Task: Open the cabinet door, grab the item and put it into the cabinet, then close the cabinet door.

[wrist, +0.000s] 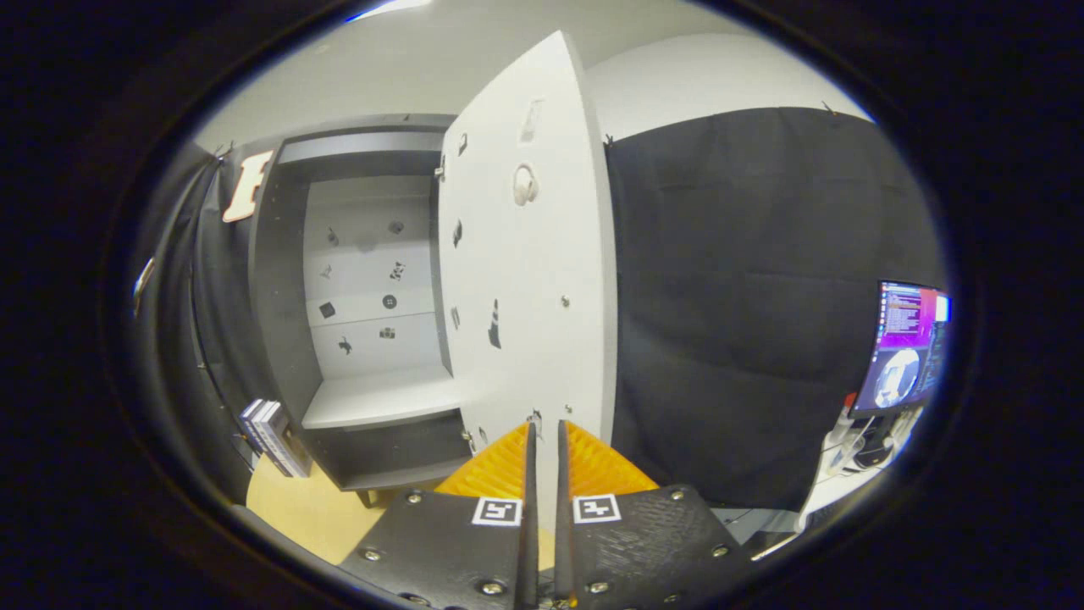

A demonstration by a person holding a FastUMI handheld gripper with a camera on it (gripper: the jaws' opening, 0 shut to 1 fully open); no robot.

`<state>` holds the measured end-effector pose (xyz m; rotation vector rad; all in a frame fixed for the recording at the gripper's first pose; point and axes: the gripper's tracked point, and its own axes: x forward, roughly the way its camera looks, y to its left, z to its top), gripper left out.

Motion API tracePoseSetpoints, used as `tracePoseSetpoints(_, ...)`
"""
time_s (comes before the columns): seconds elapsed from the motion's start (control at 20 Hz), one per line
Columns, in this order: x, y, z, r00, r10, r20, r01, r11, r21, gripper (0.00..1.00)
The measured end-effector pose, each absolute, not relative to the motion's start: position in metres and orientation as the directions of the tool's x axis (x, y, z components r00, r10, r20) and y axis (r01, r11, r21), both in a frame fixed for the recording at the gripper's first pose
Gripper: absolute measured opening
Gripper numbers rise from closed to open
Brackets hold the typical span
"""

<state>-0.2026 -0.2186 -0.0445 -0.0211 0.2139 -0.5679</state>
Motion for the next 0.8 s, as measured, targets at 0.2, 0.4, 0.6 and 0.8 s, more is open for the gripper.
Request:
tracePoseSetpoints(0.2,-0.193,-0.195,-0.071,0.842,-0.479,-0.25,0.477,0.876,-0.071,0.08)
tracePoseSetpoints(0.4,-0.177,-0.167,-0.107,0.861,-0.401,-0.313,0.402,0.913,-0.063,0.08)
tracePoseSetpoints(0.6,-0.157,-0.142,-0.171,0.857,-0.295,-0.422,0.301,0.952,-0.054,0.08)
tracePoseSetpoints(0.8,-0.146,-0.123,-0.234,0.826,-0.209,-0.523,0.226,0.974,-0.032,0.07)
